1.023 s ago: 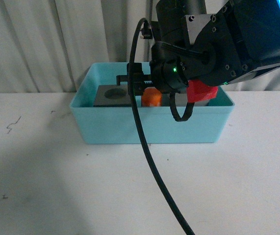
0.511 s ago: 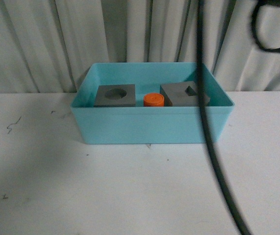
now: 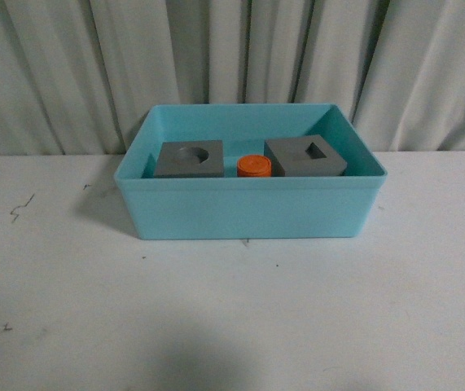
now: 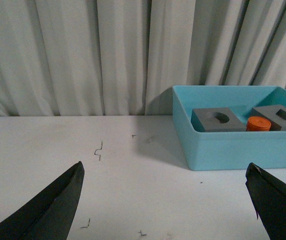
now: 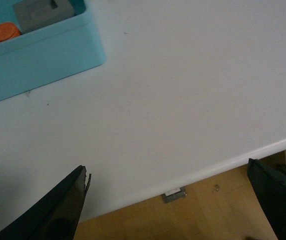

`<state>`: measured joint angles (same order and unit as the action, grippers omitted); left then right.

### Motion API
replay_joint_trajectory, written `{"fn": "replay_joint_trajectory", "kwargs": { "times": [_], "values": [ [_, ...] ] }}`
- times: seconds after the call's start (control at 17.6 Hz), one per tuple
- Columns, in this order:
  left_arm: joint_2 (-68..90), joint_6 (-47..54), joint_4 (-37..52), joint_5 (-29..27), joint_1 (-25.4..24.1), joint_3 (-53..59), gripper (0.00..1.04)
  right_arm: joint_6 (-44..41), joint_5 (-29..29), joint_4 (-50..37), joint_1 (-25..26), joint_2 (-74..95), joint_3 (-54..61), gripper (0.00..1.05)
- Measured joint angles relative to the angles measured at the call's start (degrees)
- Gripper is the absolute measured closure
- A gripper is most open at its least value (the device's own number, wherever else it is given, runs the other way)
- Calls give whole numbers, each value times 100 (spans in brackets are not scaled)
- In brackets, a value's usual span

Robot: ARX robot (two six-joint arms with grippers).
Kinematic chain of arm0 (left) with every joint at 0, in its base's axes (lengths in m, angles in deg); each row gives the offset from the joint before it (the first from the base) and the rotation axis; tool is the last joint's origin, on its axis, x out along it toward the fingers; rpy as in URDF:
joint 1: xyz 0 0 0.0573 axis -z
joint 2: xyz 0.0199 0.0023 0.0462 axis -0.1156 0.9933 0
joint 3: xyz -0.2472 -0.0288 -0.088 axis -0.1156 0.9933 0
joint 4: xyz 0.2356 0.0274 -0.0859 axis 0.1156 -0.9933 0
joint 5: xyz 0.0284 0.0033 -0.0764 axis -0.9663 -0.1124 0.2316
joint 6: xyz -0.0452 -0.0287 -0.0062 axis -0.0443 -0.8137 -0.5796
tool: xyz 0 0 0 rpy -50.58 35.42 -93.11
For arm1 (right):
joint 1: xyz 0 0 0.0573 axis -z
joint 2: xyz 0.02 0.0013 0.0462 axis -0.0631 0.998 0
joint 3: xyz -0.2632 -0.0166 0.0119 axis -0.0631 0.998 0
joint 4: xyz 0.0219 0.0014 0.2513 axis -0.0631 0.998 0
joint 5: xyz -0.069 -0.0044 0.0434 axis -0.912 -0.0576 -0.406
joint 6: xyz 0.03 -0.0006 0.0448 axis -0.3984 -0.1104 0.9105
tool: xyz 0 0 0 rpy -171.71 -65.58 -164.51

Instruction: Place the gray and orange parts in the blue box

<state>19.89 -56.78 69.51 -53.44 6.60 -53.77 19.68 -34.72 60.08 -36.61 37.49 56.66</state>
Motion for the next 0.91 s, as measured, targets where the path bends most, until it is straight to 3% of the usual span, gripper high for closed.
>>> {"fn": "replay_joint_trajectory", "kwargs": {
  "times": [0.06,0.11,0.23,0.28,0.4,0.51,0.57,0.8,0.85,0.91],
  "values": [
    [0,0,0,-2,0,0,7,227,-24,57,-26,72,-2,6],
    [0,0,0,-4,0,0,7,79,-11,-1097,74,-57,306,11],
    [0,2,0,-13,0,0,7,-1773,675,-3510,776,-1261,1486,35],
    [0,2,0,-2,0,0,7,-2487,966,-3952,1143,-1558,1650,46],
    [0,2,0,0,0,0,7,-3453,1687,-3515,1757,-2199,1650,69],
    [0,2,0,-2,0,0,7,-3718,2223,-3075,2326,-2688,1650,93],
    [0,2,2,2,0,0,7,-3781,2299,-2352,2424,-3163,1648,103],
    [0,2,0,-2,0,0,7,-3840,3021,-1801,3112,-3915,1648,103],
    [0,2,0,-2,0,0,7,-3849,3598,-1687,3539,-3969,1648,103],
    [0,2,2,-7,0,0,7,-3845,3814,-1733,4017,-3989,1648,103]
  ]
}}
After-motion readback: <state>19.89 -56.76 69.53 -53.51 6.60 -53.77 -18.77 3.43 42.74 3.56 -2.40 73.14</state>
